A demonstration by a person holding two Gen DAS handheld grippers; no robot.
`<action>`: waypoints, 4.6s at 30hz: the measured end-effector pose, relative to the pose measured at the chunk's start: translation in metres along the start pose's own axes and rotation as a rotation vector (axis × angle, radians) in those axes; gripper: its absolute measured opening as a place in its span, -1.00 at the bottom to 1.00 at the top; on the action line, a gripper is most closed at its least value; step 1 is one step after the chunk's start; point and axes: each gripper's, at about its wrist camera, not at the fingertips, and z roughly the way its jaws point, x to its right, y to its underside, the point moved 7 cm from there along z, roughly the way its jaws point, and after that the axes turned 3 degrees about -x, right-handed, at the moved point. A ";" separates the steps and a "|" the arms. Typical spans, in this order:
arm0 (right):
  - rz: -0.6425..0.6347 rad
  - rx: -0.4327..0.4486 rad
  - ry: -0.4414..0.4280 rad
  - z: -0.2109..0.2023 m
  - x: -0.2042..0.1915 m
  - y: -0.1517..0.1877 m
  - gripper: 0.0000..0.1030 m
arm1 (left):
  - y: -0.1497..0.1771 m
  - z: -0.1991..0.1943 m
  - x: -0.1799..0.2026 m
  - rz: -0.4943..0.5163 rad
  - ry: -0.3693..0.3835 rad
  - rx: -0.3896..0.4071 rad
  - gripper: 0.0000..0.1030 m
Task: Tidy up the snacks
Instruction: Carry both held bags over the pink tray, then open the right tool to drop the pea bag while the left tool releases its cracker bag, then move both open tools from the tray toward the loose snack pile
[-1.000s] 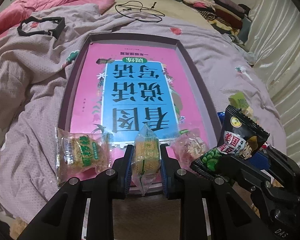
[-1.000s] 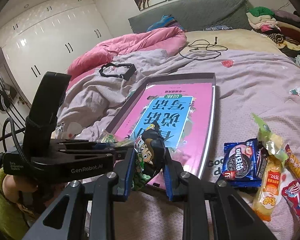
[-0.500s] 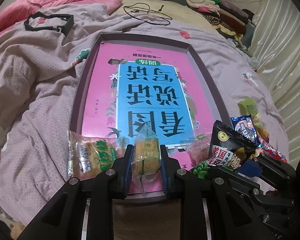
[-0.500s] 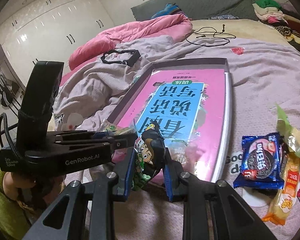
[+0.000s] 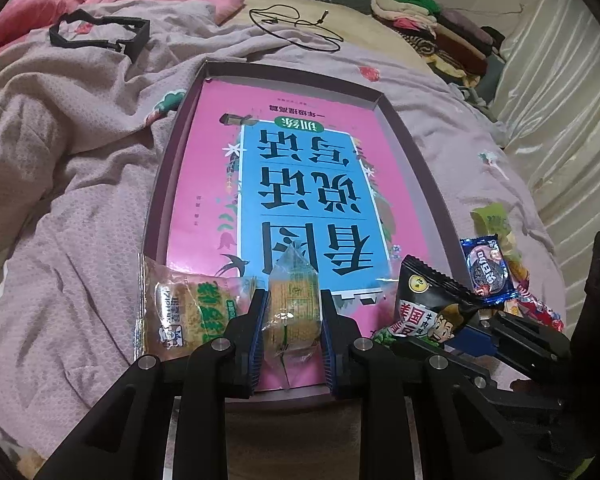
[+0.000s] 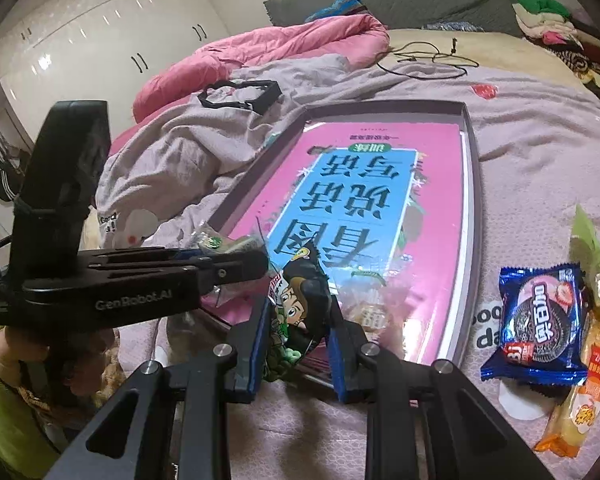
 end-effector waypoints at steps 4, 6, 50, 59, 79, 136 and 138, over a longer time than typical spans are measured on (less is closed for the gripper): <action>-0.002 0.003 0.015 -0.002 0.002 0.000 -0.48 | 0.000 0.001 0.000 0.001 -0.004 -0.004 -0.53; 0.001 0.003 0.022 -0.003 0.005 0.001 -0.48 | 0.000 0.001 0.000 0.001 -0.006 -0.006 -0.53; 0.099 0.026 0.046 -0.032 0.023 0.011 -0.08 | 0.003 0.002 0.001 0.022 -0.045 -0.026 -0.51; 0.091 0.023 0.063 -0.031 0.023 0.011 -0.04 | 0.003 0.002 0.001 0.014 -0.032 -0.029 -0.45; 0.089 0.027 0.087 -0.034 0.025 0.012 0.09 | -0.008 -0.029 0.006 0.022 -0.030 0.044 0.16; 0.111 0.215 0.215 -0.130 0.055 0.019 0.42 | -0.007 -0.077 0.105 0.146 0.004 0.123 0.49; 0.121 0.221 0.221 -0.135 0.059 0.022 0.42 | -0.005 -0.076 0.112 0.158 0.012 0.117 0.49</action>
